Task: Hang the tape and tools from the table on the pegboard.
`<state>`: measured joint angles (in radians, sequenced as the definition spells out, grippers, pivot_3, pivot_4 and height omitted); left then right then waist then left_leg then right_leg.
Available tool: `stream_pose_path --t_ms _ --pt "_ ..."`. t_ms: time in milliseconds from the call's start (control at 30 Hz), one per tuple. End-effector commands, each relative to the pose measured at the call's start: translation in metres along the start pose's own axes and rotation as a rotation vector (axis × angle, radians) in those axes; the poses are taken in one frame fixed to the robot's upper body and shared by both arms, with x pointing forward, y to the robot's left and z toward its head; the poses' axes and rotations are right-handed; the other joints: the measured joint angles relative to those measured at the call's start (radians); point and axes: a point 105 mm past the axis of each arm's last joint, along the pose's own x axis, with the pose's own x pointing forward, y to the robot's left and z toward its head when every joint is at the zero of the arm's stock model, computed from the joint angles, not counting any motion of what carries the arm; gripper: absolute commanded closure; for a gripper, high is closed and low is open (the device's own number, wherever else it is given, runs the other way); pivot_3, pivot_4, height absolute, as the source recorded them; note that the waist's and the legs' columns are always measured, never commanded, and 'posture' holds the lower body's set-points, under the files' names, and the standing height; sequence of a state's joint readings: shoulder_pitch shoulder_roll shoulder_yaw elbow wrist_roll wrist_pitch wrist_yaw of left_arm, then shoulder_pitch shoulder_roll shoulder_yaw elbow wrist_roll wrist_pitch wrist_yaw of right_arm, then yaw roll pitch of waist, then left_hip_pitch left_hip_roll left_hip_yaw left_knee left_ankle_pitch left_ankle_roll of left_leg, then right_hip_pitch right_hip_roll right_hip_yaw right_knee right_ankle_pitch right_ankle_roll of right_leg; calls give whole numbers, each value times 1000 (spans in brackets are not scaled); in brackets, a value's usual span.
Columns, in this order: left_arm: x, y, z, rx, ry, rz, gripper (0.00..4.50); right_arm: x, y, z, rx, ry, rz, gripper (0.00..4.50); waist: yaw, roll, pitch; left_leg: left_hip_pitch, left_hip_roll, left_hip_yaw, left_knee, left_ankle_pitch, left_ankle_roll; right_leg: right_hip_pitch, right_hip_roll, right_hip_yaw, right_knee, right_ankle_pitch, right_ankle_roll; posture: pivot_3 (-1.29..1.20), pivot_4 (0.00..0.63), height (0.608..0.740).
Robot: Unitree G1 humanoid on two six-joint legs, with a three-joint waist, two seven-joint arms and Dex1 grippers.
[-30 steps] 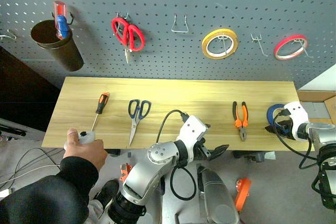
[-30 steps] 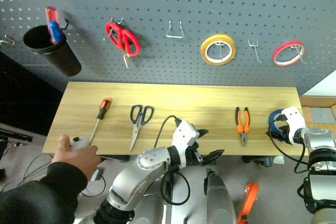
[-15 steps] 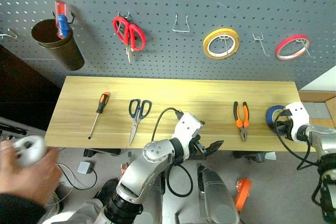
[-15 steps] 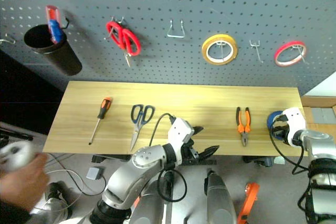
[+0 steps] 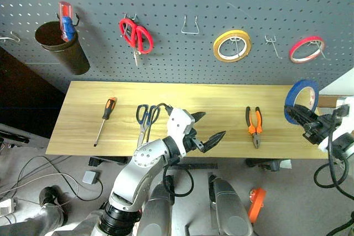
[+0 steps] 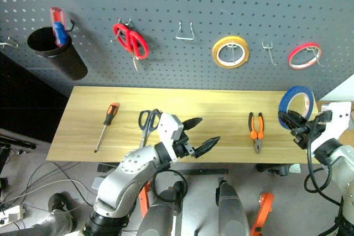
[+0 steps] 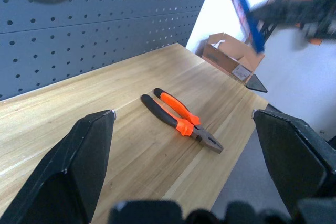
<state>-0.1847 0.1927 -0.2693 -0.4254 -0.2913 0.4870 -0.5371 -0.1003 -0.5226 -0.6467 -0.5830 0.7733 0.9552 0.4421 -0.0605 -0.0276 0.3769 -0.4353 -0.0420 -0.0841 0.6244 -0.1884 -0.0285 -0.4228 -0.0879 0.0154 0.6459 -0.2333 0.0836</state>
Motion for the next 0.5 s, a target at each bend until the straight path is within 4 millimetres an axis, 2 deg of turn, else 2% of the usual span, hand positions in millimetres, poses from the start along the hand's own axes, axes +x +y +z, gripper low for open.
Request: stream_pose_path --t_ms 33,200,333,500 --pt "-1 -6 16 23 -75 -15 0 6 11 26 -60 -104 22 4055 -1 0 0 0 0 0 1 0 0 0 0 0 0 1 1 -152 325 740" --pt "-2 -2 18 18 -95 28 0 35 9 39 -103 -144 47 4055 -4 0 -2 -1 0 2 4 1 1 0 0 1 -1 4 2 -151 309 740" --pt "-2 1 17 14 -96 53 0 55 6 33 -156 -127 71 4055 -4 0 -2 -1 0 2 3 1 1 0 0 0 0 6 -3 -144 313 740" --pt "-6 7 15 23 -87 83 0 70 7 37 -167 -156 97 4056 -4 1 -2 -2 0 2 3 1 1 0 0 1 0 6 -3 -137 300 740"
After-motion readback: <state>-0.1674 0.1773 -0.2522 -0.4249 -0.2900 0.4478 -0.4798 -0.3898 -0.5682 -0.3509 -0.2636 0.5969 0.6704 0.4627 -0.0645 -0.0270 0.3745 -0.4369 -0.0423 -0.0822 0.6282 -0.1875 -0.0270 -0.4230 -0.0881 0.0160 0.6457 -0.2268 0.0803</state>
